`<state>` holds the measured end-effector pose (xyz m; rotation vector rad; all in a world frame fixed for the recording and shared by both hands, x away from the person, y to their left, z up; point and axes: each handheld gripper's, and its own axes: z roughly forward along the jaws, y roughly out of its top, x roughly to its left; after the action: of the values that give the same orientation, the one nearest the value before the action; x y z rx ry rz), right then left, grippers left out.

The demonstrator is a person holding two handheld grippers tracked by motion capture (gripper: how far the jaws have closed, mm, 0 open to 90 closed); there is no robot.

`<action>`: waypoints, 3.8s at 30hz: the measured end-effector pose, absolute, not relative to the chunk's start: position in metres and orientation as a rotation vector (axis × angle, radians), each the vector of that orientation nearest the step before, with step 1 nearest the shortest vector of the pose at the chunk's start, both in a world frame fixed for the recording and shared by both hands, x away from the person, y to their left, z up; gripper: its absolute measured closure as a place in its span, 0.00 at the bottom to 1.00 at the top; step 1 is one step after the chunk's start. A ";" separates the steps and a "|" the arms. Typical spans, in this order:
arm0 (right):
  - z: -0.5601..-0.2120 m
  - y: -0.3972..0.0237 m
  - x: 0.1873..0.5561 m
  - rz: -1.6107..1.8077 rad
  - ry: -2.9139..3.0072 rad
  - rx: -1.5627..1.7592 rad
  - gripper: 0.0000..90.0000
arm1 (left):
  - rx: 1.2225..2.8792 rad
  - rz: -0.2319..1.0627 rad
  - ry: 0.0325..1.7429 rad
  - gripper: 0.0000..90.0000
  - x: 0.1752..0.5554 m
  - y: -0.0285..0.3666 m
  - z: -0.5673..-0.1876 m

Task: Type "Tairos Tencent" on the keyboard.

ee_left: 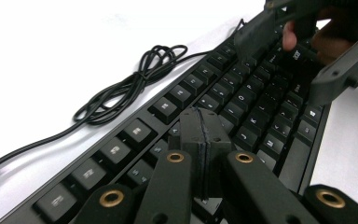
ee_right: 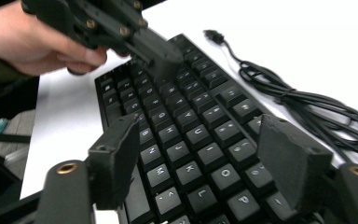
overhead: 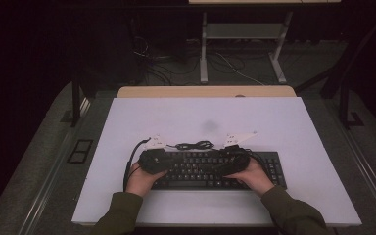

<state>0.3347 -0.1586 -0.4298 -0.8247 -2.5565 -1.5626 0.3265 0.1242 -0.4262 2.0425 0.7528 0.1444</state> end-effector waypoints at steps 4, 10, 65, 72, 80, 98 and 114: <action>-0.428 -0.164 0.334 -1.582 -2.555 -0.846 0.27 | 2.067 0.139 0.750 0.99 0.329 0.118 -0.428; -0.429 -0.169 0.335 -1.602 -2.548 -0.863 0.24 | 2.094 0.132 0.753 0.99 0.329 0.115 -0.432; -0.424 -0.225 0.322 -1.684 -2.525 -1.000 0.20 | 1.991 0.196 0.780 0.32 0.296 0.160 -0.422; -0.425 -0.240 0.311 -1.675 -2.553 -1.027 0.20 | 1.977 0.213 0.789 0.24 0.287 0.171 -0.423; -0.429 -0.258 0.301 -1.664 -2.573 -1.079 0.20 | 1.965 0.239 0.810 0.17 0.277 0.182 -0.423; -0.438 -0.292 0.283 -1.646 -2.569 -1.169 0.20 | 1.941 0.272 0.856 0.02 0.266 0.197 -0.426; -0.440 -0.316 0.269 -1.658 -2.567 -1.235 0.20 | 1.964 0.265 0.844 0.00 0.267 0.194 -0.427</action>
<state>0.2689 -0.3161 -0.4398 -1.2352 -2.5670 -1.6578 0.2668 0.1938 -0.4266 1.9636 0.8439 0.2650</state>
